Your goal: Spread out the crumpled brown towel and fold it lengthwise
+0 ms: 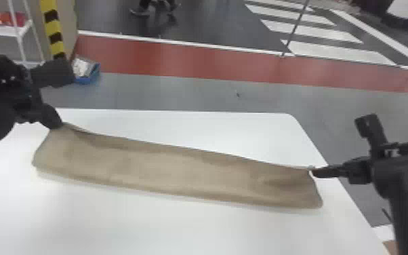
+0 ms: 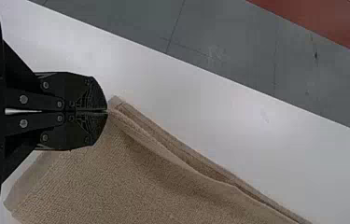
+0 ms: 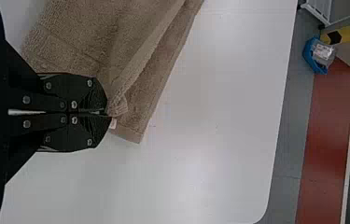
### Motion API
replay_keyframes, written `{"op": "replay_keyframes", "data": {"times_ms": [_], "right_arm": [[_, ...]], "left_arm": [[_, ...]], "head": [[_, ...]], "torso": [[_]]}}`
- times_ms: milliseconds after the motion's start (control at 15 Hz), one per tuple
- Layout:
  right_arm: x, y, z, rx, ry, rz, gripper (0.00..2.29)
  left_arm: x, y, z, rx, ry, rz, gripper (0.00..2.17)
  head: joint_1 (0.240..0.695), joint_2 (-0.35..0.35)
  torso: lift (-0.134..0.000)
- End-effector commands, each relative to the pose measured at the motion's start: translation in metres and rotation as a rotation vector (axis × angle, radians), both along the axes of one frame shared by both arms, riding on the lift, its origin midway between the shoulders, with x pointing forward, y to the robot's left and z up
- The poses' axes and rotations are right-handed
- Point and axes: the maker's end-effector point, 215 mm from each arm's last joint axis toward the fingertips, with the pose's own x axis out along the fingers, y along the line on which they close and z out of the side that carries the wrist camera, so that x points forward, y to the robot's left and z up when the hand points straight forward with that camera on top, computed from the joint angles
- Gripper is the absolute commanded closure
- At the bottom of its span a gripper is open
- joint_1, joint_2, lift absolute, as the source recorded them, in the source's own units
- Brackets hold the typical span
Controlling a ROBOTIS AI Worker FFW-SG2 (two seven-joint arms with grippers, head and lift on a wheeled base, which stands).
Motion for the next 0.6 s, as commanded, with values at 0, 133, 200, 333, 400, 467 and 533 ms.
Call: {"op": "replay_keyframes", "data": {"times_ms": [0,133,200,333,400,467,533], "right_arm": [[0.002,0.000,-0.002,-0.007,0.001,-0.004,1.21],[0.004,0.002,-0.003,-0.017,0.001,-0.007,1.21],[0.005,0.000,-0.004,-0.031,0.002,-0.012,1.20],[0.007,0.001,-0.006,-0.026,0.009,-0.021,1.18],[0.008,0.002,-0.008,-0.029,0.007,-0.029,1.01],[0.008,0.000,-0.010,-0.039,0.008,-0.033,1.00],[0.008,0.000,-0.011,-0.041,0.009,-0.036,1.00]], "left_arm": [[0.002,-0.004,-0.001,-0.002,-0.009,-0.008,1.25],[0.005,-0.012,-0.003,-0.008,-0.028,-0.038,1.03],[0.007,-0.013,-0.002,-0.020,-0.048,-0.032,0.67],[0.009,-0.013,-0.004,-0.032,-0.068,-0.029,0.12],[0.009,-0.013,-0.005,-0.039,-0.073,-0.025,0.03],[0.012,-0.013,-0.004,-0.042,-0.088,-0.021,0.00],[0.013,-0.011,-0.003,-0.043,-0.096,-0.016,0.00]], "head": [[0.695,-0.278],[0.695,-0.278],[0.695,-0.279],[0.695,-0.283],[0.695,-0.284],[0.695,-0.284],[0.695,-0.284]], "torso": [[-0.124],[-0.124],[-0.124],[-0.124],[-0.124],[-0.124],[-0.124]]}}
